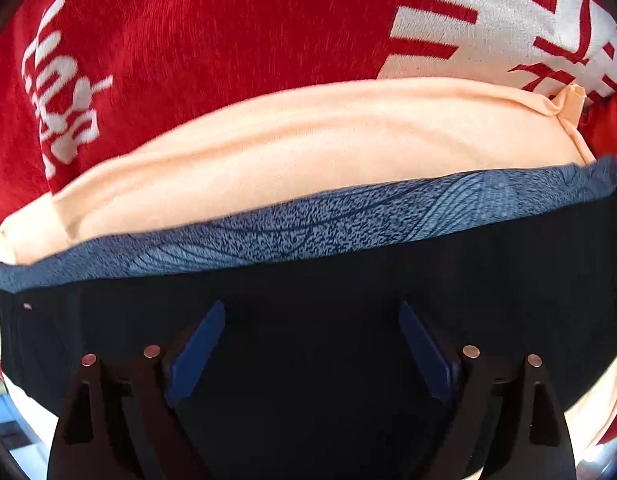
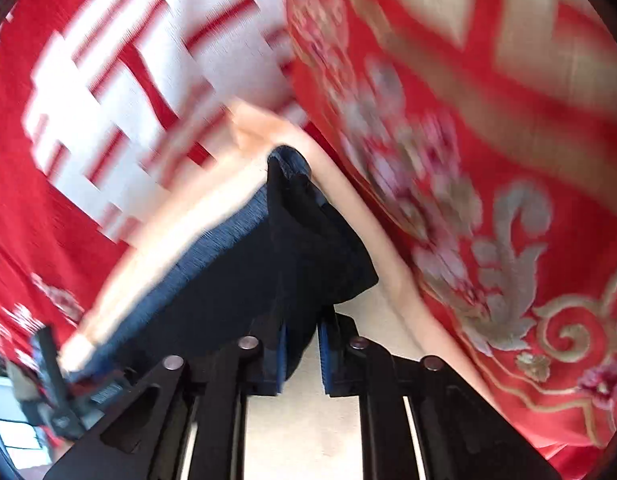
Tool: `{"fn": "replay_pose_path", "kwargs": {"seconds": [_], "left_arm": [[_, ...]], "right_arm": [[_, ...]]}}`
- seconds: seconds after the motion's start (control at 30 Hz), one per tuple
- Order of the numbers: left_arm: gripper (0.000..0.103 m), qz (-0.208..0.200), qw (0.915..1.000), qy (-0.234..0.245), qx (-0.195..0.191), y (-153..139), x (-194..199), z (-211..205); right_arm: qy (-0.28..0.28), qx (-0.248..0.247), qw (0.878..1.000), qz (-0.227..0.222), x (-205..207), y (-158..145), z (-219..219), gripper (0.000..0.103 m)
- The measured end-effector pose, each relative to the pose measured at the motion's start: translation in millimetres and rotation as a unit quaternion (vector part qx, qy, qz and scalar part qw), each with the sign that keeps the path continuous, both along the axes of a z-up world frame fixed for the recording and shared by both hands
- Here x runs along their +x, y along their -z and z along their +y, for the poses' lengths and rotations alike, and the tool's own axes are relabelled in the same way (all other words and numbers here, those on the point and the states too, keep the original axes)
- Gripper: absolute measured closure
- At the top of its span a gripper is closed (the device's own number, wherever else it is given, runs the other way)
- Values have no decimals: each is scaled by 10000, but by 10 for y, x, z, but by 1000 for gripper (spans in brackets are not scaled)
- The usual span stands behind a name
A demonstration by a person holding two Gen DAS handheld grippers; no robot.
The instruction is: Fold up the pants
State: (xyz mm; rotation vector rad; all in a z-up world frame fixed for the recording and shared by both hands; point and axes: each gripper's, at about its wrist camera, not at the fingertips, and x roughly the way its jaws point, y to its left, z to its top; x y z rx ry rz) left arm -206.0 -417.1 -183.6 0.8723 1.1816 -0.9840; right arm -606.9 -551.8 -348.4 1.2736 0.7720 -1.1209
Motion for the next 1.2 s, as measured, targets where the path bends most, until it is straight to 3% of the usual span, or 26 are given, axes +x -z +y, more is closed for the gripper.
{"fn": "replay_pose_path", "kwargs": {"seconds": [0.03, 0.1, 0.17, 0.27, 0.37, 0.47, 0.53, 0.57, 0.6, 0.67, 0.77, 0.87, 0.97, 1.1, 1.2], "left_arm": [[10, 28, 10000, -48, 22, -6, 28, 9], [11, 69, 9999, -94, 105, -1, -28, 63], [10, -98, 9999, -36, -105, -126, 77, 60], [10, -140, 9996, -46, -247, -188, 256, 21], [10, -226, 9994, -204, -168, -65, 314, -113], [10, -160, 9988, -412, -206, 92, 323, -299], [10, -164, 9986, -472, -179, 203, 294, -352], [7, -122, 9984, -493, -261, 222, 329, -338], [5, -118, 9982, -516, -279, 233, 376, -326], [5, -182, 9977, -602, -233, 214, 517, -241], [5, -299, 9962, -817, -59, 104, 772, -43], [5, -387, 9953, -890, 0, -59, 974, 259], [5, -481, 9944, -928, 145, -147, 1154, 612], [5, -420, 9936, -1013, 274, -153, 1454, 1041], [5, -506, 9936, -969, 282, -130, 1756, 1327]], "right_arm": [[36, 92, 9999, 108, -23, 4, 29, 74], [-29, -140, 9996, 230, 26, -196, 135, 73], [-157, -605, 9977, 246, 65, -525, 282, 73], [-884, -954, 9915, 15, 437, -733, 292, 71], [-1756, -926, 9799, -201, 1024, -510, -8, 71], [-2337, -782, 9691, -63, 1500, -116, -369, 72], [-2337, -541, 9705, 247, 1538, 94, -576, 75], [-2255, -591, 9720, 306, 1468, 121, -653, 86], [-2094, -662, 9744, 481, 1366, 124, -747, 90], [-1715, -614, 9808, 691, 1176, 88, -857, 90], [-1344, -394, 9898, 257, 978, -62, -829, 81], [-1463, -191, 9888, -244, 993, -198, -530, 64], [-1606, 162, 9828, -899, 1173, -241, -101, 58], [-1811, 722, 9623, -1899, 1660, -197, 636, 57], [-1968, 1155, 9418, -2467, 2183, -42, 1100, 50]]}}
